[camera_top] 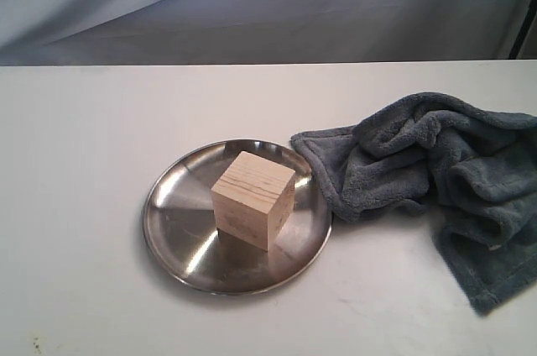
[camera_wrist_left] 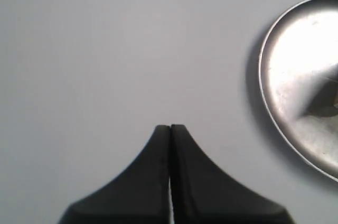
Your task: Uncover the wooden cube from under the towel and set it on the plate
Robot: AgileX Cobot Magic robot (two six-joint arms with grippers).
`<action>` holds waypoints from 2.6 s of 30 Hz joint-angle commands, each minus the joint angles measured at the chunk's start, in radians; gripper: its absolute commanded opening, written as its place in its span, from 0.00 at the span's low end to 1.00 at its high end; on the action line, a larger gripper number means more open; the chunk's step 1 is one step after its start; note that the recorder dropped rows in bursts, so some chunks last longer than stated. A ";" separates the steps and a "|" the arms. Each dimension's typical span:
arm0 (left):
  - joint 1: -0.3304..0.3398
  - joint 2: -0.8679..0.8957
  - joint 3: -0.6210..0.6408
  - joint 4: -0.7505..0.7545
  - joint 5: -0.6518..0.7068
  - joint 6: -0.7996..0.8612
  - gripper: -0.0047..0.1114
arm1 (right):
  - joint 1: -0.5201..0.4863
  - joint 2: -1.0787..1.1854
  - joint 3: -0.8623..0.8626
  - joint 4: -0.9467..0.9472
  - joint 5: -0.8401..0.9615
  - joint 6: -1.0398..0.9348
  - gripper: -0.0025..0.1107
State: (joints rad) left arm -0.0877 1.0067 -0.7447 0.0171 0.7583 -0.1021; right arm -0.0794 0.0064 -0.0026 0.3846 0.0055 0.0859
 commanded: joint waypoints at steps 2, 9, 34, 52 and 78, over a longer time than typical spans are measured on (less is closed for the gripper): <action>0.002 -0.232 0.131 -0.011 -0.061 0.003 0.04 | 0.000 -0.006 0.003 0.005 0.012 0.004 0.05; 0.002 -0.539 0.208 -0.039 -0.092 -0.001 0.04 | 0.000 -0.006 0.003 0.005 0.012 0.004 0.05; 0.004 -1.007 0.299 0.027 -0.395 -0.001 0.04 | 0.000 -0.006 0.003 0.005 0.012 0.004 0.05; 0.004 -1.007 0.745 0.027 -0.764 -0.001 0.04 | 0.000 -0.006 0.003 0.005 0.012 0.004 0.05; 0.006 -1.007 0.745 0.024 -0.481 -0.001 0.04 | 0.000 -0.006 0.003 0.005 0.012 0.004 0.05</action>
State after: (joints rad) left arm -0.0831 0.0022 -0.0052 0.0392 0.2628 -0.1021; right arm -0.0794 0.0064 -0.0026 0.3846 0.0055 0.0859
